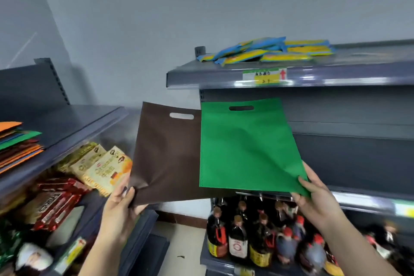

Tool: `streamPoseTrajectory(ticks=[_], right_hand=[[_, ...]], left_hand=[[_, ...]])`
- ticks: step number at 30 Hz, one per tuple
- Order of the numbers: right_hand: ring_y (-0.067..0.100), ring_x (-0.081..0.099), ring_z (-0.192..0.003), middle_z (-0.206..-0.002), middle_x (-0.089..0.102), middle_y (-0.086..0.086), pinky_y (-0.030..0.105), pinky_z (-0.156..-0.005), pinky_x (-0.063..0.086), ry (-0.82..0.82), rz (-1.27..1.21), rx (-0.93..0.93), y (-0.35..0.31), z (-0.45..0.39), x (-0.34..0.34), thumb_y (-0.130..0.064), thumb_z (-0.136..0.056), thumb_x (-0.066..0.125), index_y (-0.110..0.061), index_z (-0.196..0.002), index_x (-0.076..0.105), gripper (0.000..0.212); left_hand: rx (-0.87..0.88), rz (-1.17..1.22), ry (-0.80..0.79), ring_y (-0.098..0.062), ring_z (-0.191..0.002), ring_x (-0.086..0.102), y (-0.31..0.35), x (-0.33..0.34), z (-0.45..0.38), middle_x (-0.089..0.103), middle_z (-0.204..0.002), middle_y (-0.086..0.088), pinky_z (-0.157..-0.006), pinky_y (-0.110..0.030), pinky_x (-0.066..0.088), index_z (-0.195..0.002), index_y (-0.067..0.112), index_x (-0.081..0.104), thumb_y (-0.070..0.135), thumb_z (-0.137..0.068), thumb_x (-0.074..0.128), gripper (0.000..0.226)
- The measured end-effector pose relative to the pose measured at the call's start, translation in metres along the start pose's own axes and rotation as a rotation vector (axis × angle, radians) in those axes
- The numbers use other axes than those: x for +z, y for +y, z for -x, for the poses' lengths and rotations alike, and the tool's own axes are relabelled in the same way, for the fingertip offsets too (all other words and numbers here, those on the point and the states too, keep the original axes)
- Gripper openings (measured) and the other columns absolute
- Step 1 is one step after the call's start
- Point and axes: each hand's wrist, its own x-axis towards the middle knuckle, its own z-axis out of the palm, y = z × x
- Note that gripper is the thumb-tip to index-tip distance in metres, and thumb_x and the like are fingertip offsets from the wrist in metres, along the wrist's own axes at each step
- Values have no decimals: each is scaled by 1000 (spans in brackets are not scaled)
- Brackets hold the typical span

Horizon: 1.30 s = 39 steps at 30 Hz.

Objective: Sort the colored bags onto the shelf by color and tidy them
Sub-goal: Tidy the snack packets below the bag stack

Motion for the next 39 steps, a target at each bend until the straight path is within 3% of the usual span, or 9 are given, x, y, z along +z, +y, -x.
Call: streamPoseTrajectory(ticks=[7,18,23,25,27,30,32,36,39], right_hand=[[14,71,-84,-99,73,-1,22,-60,56,194,18,-128,-44,-15,-54,7,-91,34,-28,-86,78,56],[14,71,-88,-101,73,-3,26,-63,57,331,211,-155,-84,-75,-95,8,-96,27,-22,-113,64,51],[21,62,-100,-113,65,1,33,-71,55,366,441,-118,-97,-91,-100,8,-94,28,-21,-125,58,52],[24,59,-102,-116,63,4,35,-75,50,415,536,-97,-97,-96,-102,9,-94,30,-18,-127,57,51],[30,56,-108,-123,60,11,36,-84,47,540,773,-128,-93,-99,-103,7,-93,38,-12,-128,56,44],[37,43,-121,-132,51,19,43,-95,38,680,1620,-208,-86,-101,-99,-12,-90,56,-5,-132,51,43],[36,37,-125,-134,48,15,45,-98,35,566,1961,-275,-77,-103,-85,-25,-89,60,-10,-133,50,48],[22,26,-139,-150,34,1,48,-111,23,114,2134,-134,-44,-114,-52,-49,-92,48,-27,-142,38,56],[23,16,-144,-156,19,0,52,-113,17,-21,2194,42,-23,-124,-41,-60,-92,39,-30,-148,25,65]], left_hand=[[-62,-105,-119,-11,-85,70,-44,68,-44,73,-99,1,-63,-22,58,-118,20,61,-2,-97,37,38],[-86,-254,-54,-29,-102,62,-79,114,-118,61,-118,-14,-69,-31,59,-122,12,58,-5,-98,36,37],[-106,-443,-49,-31,-88,62,-86,118,-134,61,-111,-15,-57,-29,59,-116,9,57,-10,-96,37,34],[-104,-587,-42,-32,-83,62,-89,122,-142,61,-108,-14,-51,-27,57,-116,7,56,-12,-94,38,34],[-31,-878,-16,-39,-97,60,-90,123,-154,60,-118,-18,-65,-35,59,-125,4,53,-9,-91,45,37],[181,-1620,-29,-38,-120,45,-89,130,-161,50,-135,-16,-96,-44,41,-134,9,48,10,-88,56,47],[273,-1710,-101,-36,-122,42,-92,147,-155,50,-136,-12,-96,-43,38,-134,15,50,20,-88,58,47],[357,-1730,-425,-28,-129,39,-119,181,-139,46,-141,-1,-104,-40,33,-137,27,45,44,-91,54,50],[296,-1801,-634,-23,-136,30,-139,194,-129,37,-147,5,-108,-43,26,-143,33,35,56,-91,45,57]])
